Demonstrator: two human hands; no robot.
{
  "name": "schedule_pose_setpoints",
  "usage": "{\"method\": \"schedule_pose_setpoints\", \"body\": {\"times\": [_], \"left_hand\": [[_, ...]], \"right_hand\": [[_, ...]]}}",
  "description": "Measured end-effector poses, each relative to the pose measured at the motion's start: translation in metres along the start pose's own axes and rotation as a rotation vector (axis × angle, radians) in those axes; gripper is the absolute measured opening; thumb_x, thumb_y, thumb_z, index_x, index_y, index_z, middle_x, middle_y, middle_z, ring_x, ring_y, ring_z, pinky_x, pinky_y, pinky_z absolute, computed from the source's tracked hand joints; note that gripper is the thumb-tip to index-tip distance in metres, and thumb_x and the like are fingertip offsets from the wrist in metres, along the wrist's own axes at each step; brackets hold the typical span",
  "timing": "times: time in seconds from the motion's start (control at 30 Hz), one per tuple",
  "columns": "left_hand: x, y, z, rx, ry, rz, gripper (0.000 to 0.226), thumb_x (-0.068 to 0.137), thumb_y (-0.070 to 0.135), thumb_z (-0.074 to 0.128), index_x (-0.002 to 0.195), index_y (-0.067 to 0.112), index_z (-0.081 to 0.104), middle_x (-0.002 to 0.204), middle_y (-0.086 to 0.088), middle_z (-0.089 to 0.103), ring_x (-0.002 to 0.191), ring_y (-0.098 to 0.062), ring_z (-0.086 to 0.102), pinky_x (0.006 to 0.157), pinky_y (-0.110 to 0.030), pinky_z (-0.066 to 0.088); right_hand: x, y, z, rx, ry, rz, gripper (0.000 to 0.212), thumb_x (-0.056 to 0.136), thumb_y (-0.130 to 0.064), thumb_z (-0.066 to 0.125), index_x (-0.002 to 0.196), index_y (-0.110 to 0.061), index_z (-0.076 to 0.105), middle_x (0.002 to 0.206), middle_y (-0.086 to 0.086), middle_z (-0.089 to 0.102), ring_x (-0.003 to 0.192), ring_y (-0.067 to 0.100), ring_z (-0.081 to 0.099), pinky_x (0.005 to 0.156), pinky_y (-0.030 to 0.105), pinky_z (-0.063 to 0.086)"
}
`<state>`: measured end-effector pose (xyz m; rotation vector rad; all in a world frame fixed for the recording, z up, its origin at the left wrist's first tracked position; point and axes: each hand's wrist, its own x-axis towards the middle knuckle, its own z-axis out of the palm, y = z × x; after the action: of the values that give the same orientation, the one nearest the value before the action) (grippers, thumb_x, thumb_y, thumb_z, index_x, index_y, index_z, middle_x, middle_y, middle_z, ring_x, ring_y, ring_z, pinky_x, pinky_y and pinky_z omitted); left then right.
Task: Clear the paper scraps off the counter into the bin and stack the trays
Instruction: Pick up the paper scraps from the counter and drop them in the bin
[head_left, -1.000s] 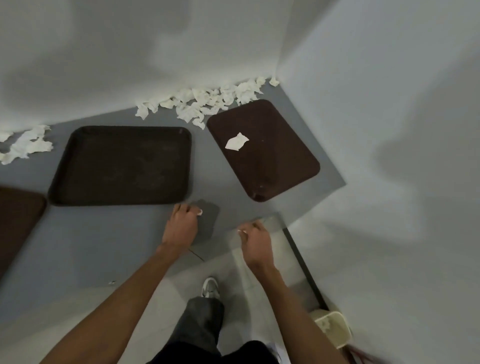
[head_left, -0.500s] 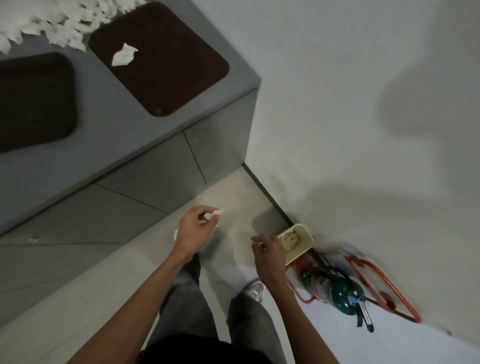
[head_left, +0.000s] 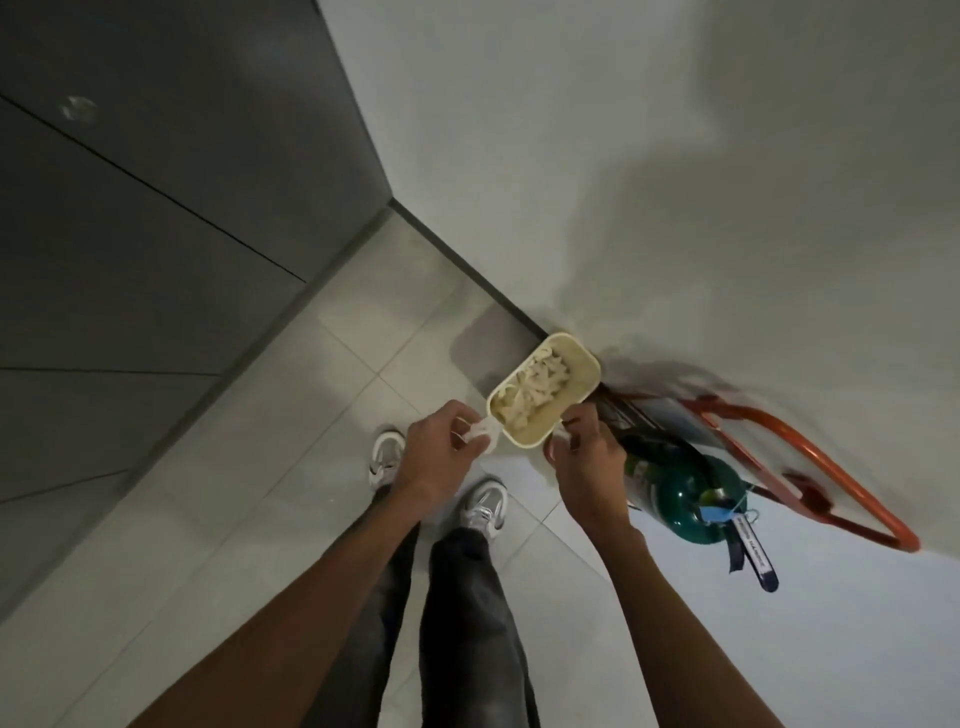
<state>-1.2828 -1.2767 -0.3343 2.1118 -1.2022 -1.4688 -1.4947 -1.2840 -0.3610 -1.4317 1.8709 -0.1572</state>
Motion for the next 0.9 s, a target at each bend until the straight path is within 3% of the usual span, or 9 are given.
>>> {"method": "schedule_pose_setpoints", "body": {"times": [0.1,0.23,0.3,0.4,0.47,0.53,0.57,0.63,0.9], "left_hand": [[0.049,-0.025,0.041,0.1,-0.021,0.111,0.024,0.091,0.022,0.076,0.094,0.03,0.054,0.088,0.007,0.069,0.077,-0.008,0.067,0.065,-0.021,0.052],[0.12,-0.063,0.108,0.331,-0.105,0.188,0.012,0.096,0.021,0.066,0.097,0.034,0.065,0.103,-0.002,0.064,0.099,-0.024,0.065,0.084,-0.039,0.055],[0.151,-0.082,0.138,0.459,-0.173,0.241,0.017,0.099,0.02,0.059,0.106,0.027,0.072,0.114,-0.01,0.062,0.105,-0.031,0.063,0.089,-0.041,0.054],[0.196,-0.109,0.181,0.581,-0.228,0.339,0.037,0.095,0.026,0.044,0.112,0.008,0.072,0.117,-0.024,0.063,0.102,-0.04,0.065,0.084,-0.043,0.057],[0.222,-0.118,0.198,0.717,-0.36,0.286,0.041,0.096,0.028,0.046,0.127,0.01,0.065,0.13,-0.022,0.061,0.116,-0.04,0.062,0.094,-0.045,0.055],[0.236,-0.118,0.209,0.802,-0.509,0.234,0.047,0.094,0.024,0.055,0.141,0.014,0.054,0.141,-0.017,0.055,0.131,-0.036,0.054,0.107,-0.046,0.049],[0.237,-0.114,0.209,0.785,-0.538,0.209,0.05,0.093,0.024,0.057,0.142,0.016,0.052,0.143,-0.015,0.055,0.132,-0.035,0.053,0.107,-0.045,0.049],[0.23,-0.102,0.202,0.736,-0.533,0.198,0.052,0.093,0.025,0.058,0.144,0.018,0.052,0.14,-0.012,0.058,0.129,-0.033,0.057,0.104,-0.043,0.052],[0.13,-0.027,0.074,0.512,-0.314,0.311,0.047,0.1,0.022,0.06,0.147,0.024,0.054,0.14,-0.009,0.06,0.123,-0.029,0.061,0.103,-0.042,0.051]], "right_hand": [[0.045,0.035,0.03,-0.094,-0.049,-0.024,0.021,0.102,-0.009,0.057,0.123,-0.015,0.056,0.115,0.011,0.062,0.093,0.028,0.06,0.073,0.034,0.045],[0.117,0.079,0.076,-0.214,-0.12,-0.038,0.023,0.103,-0.011,0.054,0.123,-0.013,0.064,0.118,0.019,0.062,0.102,0.038,0.062,0.077,0.03,0.039],[0.149,0.093,0.092,-0.252,-0.141,-0.066,0.026,0.105,-0.012,0.049,0.126,-0.013,0.064,0.121,0.013,0.062,0.104,0.032,0.062,0.077,0.023,0.04],[0.189,0.105,0.113,-0.26,-0.095,-0.018,0.022,0.109,-0.019,0.044,0.118,-0.011,0.063,0.098,-0.001,0.063,0.086,0.014,0.061,0.062,0.016,0.047],[0.214,0.116,0.128,-0.276,-0.135,-0.005,0.017,0.108,-0.023,0.05,0.111,-0.016,0.065,0.099,0.002,0.064,0.093,0.022,0.062,0.081,0.029,0.051],[0.229,0.125,0.138,-0.39,-0.247,-0.032,0.03,0.103,-0.012,0.056,0.132,-0.016,0.061,0.13,0.014,0.06,0.121,0.035,0.056,0.105,0.044,0.047],[0.231,0.125,0.14,-0.409,-0.279,-0.025,0.047,0.101,-0.009,0.058,0.147,-0.016,0.051,0.144,0.018,0.052,0.131,0.038,0.051,0.111,0.047,0.043],[0.223,0.115,0.131,-0.391,-0.312,-0.002,0.06,0.099,-0.009,0.059,0.156,-0.015,0.041,0.151,0.021,0.048,0.136,0.041,0.049,0.113,0.049,0.043],[0.141,0.029,0.043,-0.313,-0.211,-0.099,0.043,0.092,-0.007,0.06,0.134,-0.016,0.06,0.127,0.012,0.068,0.114,0.032,0.065,0.093,0.034,0.052]]}}
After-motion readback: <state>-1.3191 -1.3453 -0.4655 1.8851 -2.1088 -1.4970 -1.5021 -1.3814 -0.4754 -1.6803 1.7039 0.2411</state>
